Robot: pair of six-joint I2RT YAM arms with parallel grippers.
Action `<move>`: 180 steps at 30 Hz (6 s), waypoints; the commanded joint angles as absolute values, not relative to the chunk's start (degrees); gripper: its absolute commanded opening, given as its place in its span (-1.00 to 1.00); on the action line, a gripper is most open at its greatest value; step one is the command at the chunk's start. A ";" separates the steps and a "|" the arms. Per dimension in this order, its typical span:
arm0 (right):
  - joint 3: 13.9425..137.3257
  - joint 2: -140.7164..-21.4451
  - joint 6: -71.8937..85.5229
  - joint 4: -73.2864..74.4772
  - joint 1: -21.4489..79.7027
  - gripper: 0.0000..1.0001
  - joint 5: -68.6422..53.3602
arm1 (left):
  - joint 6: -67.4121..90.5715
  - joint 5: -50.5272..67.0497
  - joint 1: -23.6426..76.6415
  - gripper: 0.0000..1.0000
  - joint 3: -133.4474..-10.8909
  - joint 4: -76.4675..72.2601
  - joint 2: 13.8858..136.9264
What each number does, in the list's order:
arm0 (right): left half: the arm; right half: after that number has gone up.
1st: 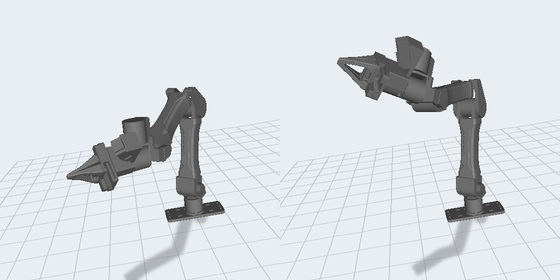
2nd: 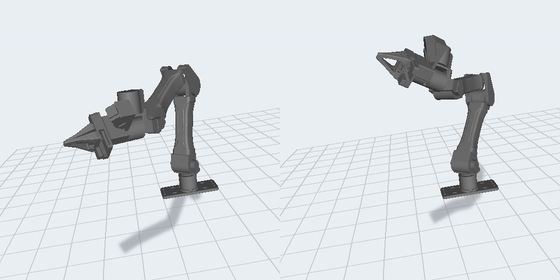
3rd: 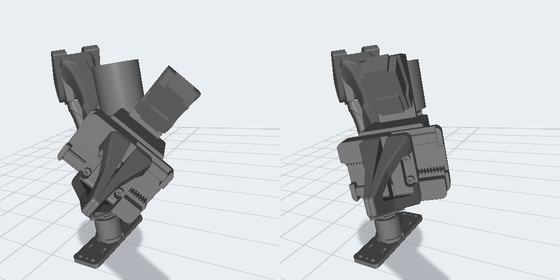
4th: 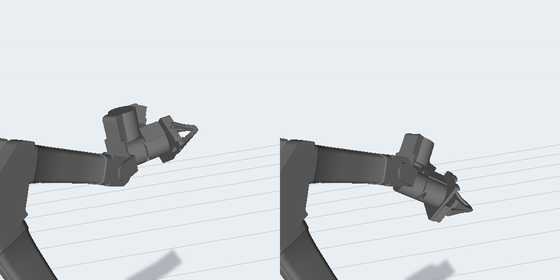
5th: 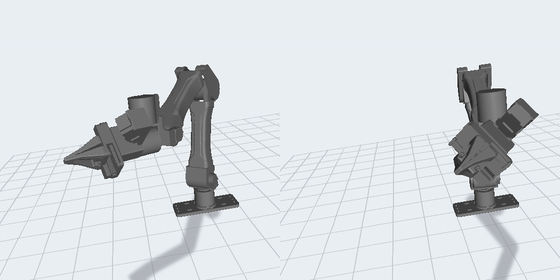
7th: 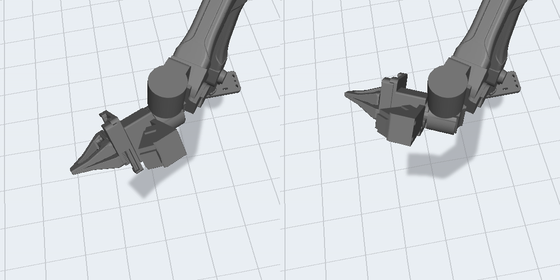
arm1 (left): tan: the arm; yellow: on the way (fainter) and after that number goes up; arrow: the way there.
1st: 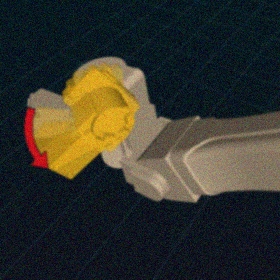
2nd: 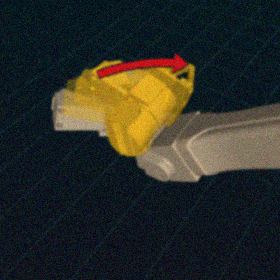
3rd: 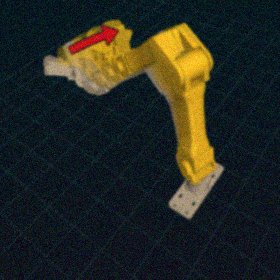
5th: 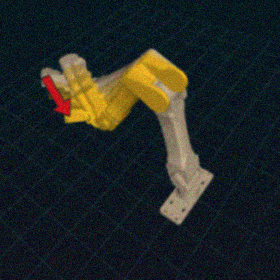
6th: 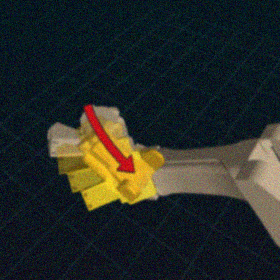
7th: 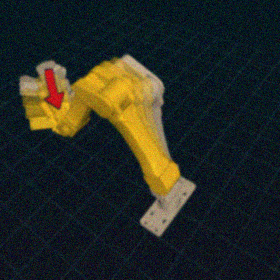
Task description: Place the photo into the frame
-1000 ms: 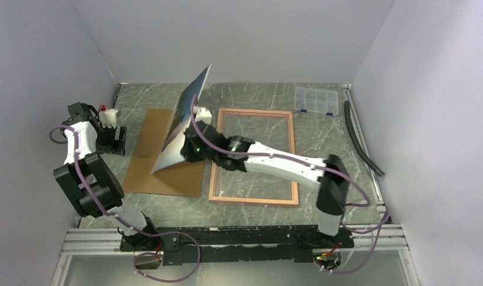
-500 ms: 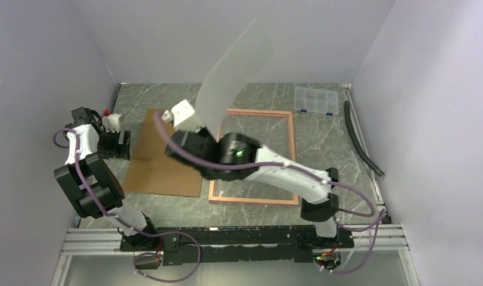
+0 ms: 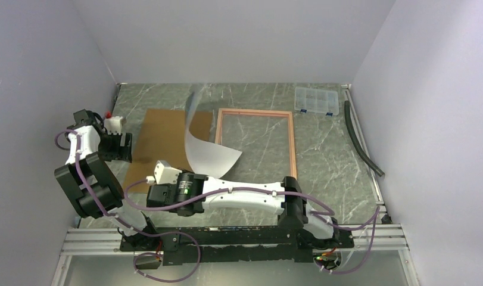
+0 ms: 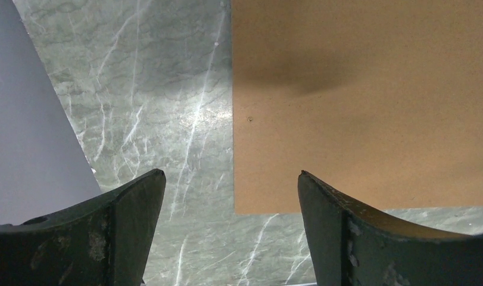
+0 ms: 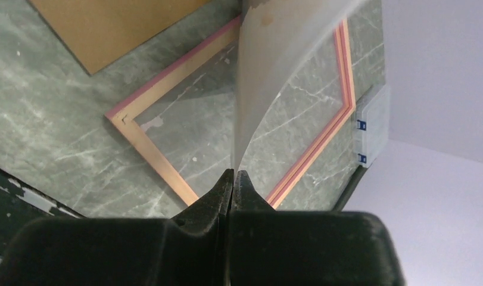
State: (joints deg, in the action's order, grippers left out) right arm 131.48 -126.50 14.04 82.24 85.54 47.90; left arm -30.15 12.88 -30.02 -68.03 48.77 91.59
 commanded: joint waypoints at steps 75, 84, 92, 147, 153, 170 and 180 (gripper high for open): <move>115.73 -123.11 78.47 85.88 69.96 -1.00 26.51 | -31.03 16.10 -29.55 0.72 -64.77 46.14 88.99; 111.21 -121.74 73.91 85.87 69.16 -1.00 29.72 | -31.13 15.92 -29.60 0.72 -65.10 46.05 89.50; 110.76 -123.03 68.03 85.85 69.76 -1.00 30.64 | -30.84 16.13 -29.54 0.72 -65.38 45.90 90.44; 106.19 -114.62 57.01 64.19 67.97 1.00 22.79 | -31.71 15.89 -30.07 0.88 -68.23 48.41 91.00; 109.89 -117.84 51.51 54.37 67.80 0.99 16.11 | -32.30 15.44 -31.54 0.88 -71.89 49.66 93.32; 119.28 -135.76 57.36 44.66 60.68 0.99 9.67 | -31.69 7.54 -33.87 0.34 -70.48 36.82 105.07; 119.44 -138.62 60.79 47.00 59.36 0.99 10.76 | -29.57 6.85 -29.47 0.07 -67.76 34.64 107.92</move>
